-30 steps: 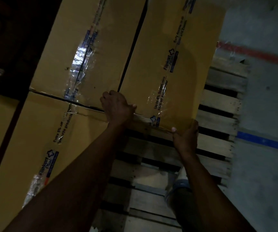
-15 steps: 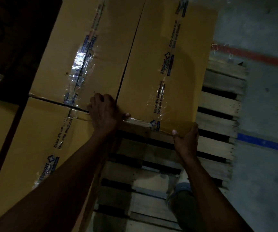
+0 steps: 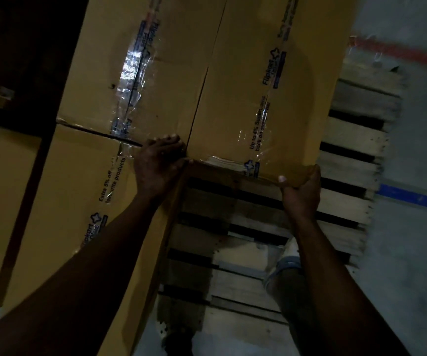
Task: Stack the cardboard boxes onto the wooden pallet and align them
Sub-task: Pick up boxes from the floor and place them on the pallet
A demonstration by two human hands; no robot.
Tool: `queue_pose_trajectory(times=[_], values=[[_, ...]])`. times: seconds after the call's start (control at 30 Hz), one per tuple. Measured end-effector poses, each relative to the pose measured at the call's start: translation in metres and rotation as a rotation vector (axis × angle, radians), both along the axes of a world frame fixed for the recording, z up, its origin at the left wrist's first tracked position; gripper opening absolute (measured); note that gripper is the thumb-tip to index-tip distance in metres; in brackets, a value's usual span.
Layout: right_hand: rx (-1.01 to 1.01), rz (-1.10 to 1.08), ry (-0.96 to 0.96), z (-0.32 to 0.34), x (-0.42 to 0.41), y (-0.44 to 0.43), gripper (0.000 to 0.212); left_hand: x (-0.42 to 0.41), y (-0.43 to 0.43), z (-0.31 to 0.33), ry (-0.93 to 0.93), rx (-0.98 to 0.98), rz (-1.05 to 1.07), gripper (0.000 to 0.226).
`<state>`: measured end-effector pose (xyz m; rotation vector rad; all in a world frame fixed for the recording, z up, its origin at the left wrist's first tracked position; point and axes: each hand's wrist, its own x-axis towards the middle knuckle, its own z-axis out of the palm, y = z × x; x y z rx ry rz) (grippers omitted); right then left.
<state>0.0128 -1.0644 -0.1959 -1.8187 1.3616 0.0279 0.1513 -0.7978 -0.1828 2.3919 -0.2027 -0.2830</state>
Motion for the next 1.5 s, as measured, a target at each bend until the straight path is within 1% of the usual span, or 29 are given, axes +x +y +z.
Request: queue_pose_trajectory(times=[0.13,0.27,0.43,0.57,0.63,0.7,0.8,0.9,0.97,1.03,1.07,1.13,1.17,1.3,1.37,1.5], values=[[-0.006,0.006,0.0,0.001,0.0,0.0,0.091,0.004,0.003,-0.001,-0.004,0.058,-0.018,0.049],[-0.015,0.015,0.019,0.004,0.001,0.002,0.091,0.004,0.0,0.002,-0.007,0.032,0.006,0.048],[-0.032,0.021,0.013,0.005,0.004,0.001,0.09,0.003,-0.004,0.0,-0.051,0.114,-0.006,0.042],[-0.036,0.031,0.042,0.004,0.004,0.002,0.091,-0.003,-0.007,0.0,-0.077,0.052,-0.003,0.045],[-0.036,0.038,0.051,0.004,0.004,0.002,0.092,-0.013,-0.006,-0.001,-0.103,0.095,-0.086,0.054],[-0.034,0.037,0.061,0.004,0.004,0.002,0.092,-0.02,-0.004,-0.005,-0.124,0.223,-0.217,0.062],[-0.035,0.019,0.065,0.002,0.005,0.003,0.092,-0.019,-0.004,-0.008,-0.147,0.338,-0.291,0.066],[-0.044,0.03,0.126,0.004,0.009,0.004,0.093,-0.017,-0.002,-0.006,-0.16,0.392,-0.388,0.072],[-0.056,0.085,0.212,0.012,0.013,0.003,0.091,-0.016,-0.002,0.0,-0.099,0.397,-0.443,0.083],[-0.122,0.18,0.313,0.027,0.012,0.006,0.092,-0.014,-0.004,0.012,0.021,0.438,-0.518,0.098],[-0.163,0.241,0.347,0.037,0.011,0.01,0.095,-0.013,-0.006,0.02,0.093,0.489,-0.552,0.107],[-0.195,0.374,0.36,0.054,0.006,0.02,0.099,-0.018,-0.007,0.034,0.22,0.584,-0.579,0.118],[-0.185,0.429,0.348,0.066,0.001,0.027,0.098,-0.025,-0.006,0.045,0.241,0.595,-0.568,0.119],[-0.207,0.541,0.317,0.127,-0.036,0.06,0.083,-0.074,0.005,0.109,0.214,0.521,-0.536,0.121],[-0.191,0.523,0.293,0.159,-0.059,0.079,0.078,-0.1,0.016,0.143,0.211,0.51,-0.549,0.118],[-0.182,0.489,0.311,0.216,-0.105,0.118,0.074,-0.136,0.049,0.204,0.208,0.458,-0.552,0.113]])
